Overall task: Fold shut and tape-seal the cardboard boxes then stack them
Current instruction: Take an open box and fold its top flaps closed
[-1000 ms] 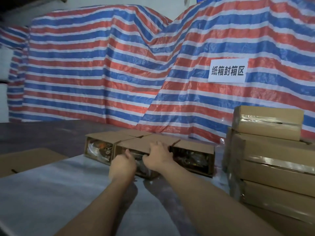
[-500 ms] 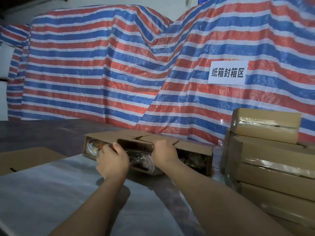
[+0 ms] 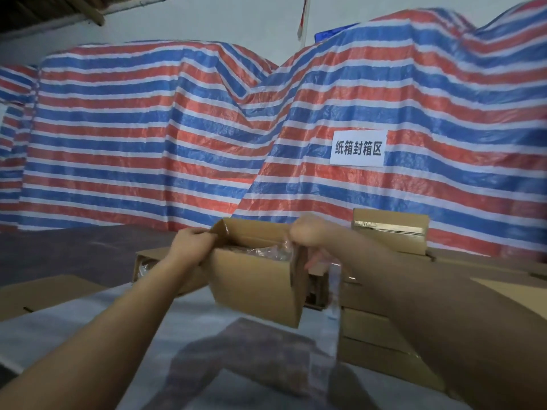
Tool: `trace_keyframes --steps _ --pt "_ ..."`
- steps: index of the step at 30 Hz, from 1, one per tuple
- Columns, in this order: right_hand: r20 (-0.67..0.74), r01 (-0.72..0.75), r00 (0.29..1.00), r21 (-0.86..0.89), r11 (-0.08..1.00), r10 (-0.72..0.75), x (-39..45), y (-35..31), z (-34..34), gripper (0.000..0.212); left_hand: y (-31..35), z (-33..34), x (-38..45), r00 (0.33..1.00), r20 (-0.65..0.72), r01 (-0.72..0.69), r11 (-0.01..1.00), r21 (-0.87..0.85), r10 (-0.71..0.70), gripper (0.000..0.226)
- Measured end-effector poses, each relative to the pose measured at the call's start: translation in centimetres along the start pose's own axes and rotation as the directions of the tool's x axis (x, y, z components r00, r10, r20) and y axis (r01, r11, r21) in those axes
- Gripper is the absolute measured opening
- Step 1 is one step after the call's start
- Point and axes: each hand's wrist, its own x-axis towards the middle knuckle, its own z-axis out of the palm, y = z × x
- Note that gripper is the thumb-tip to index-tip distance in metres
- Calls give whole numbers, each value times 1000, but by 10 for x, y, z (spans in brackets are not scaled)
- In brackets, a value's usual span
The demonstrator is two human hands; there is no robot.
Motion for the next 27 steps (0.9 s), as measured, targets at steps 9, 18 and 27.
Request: trace_keyframes --steps 9,18,27 --pt "202 -375 916 123 919 347 -94 84 -84 23 68 59 -96 902 415 159 985 -68 -117 16" --pt "205 -367 923 213 906 326 -167 160 -146 32 98 117 -158 717 692 358 898 -256 -88 19" --pt "77 -335 942 186 924 326 -186 211 -152 28 89 173 -203 755 648 413 842 -348 -102 24"
